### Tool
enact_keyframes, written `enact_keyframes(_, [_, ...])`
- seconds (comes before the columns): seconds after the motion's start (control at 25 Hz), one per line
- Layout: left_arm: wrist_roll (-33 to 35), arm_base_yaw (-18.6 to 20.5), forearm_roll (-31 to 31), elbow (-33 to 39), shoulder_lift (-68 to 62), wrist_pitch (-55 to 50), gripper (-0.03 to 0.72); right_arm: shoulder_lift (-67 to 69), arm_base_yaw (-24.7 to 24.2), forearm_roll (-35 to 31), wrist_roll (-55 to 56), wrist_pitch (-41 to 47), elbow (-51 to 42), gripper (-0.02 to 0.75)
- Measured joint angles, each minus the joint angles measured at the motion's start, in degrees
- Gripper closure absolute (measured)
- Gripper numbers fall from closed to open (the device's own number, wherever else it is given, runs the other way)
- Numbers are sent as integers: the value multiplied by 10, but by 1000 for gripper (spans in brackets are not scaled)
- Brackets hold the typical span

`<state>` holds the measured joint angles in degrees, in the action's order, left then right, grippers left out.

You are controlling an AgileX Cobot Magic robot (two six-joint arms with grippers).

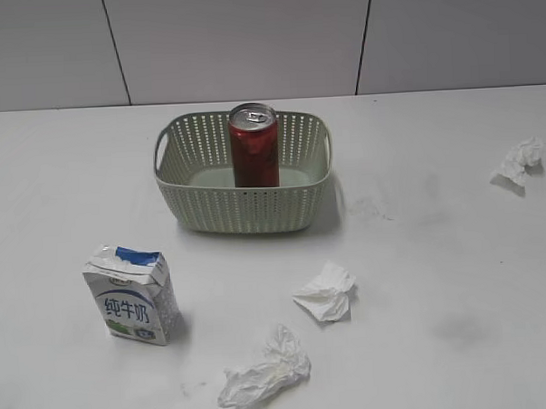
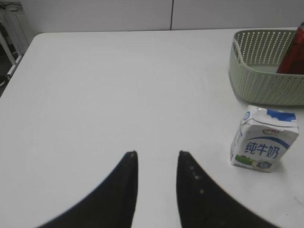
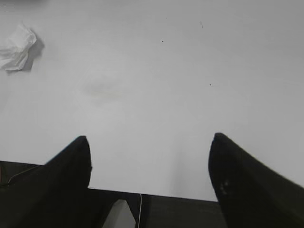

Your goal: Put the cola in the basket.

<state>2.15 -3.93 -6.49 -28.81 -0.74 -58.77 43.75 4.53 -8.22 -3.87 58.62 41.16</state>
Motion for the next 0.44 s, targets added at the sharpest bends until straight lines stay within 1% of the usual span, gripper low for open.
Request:
enact_keyframes(0.24, [0, 0, 0, 0, 0, 0, 460, -162, 0, 2, 11, 0, -87, 159])
enact_keyframes(0.44, [0, 0, 0, 0, 0, 0, 460, -275, 0, 12, 11, 9, -122, 159])
